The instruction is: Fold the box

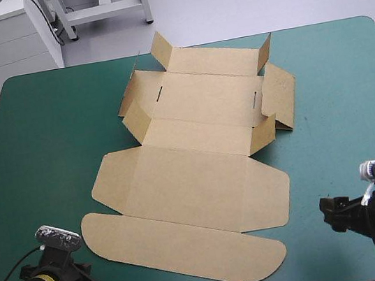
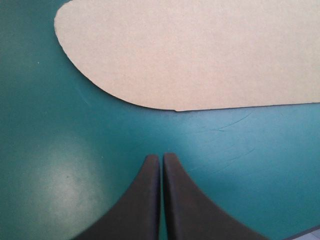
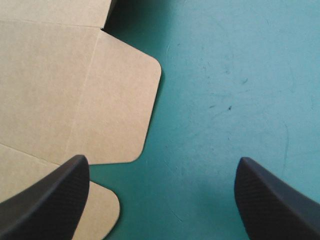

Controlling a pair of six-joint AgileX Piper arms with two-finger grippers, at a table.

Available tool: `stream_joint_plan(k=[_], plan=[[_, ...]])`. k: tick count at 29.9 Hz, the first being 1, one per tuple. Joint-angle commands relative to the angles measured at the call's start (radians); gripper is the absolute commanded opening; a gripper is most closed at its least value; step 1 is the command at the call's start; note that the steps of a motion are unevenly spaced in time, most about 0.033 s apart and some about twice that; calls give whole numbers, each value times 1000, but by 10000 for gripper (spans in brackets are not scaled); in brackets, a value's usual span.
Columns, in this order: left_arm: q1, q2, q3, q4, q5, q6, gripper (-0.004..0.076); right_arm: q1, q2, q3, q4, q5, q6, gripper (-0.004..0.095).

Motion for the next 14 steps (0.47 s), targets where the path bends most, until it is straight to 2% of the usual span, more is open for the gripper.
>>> stream_joint_plan(k=[1,6,14], plan=[[-2,6,-23,-3,-35,-9,-8,-1,92,-68,76,-101,0,737],[-2,6,-23,-3,-35,-9,-8,-1,265,-86,209,-163,-38,737],[-2,6,-23,-3,-35,-9,-8,-1,537,-105,478,-341,-284,737]])
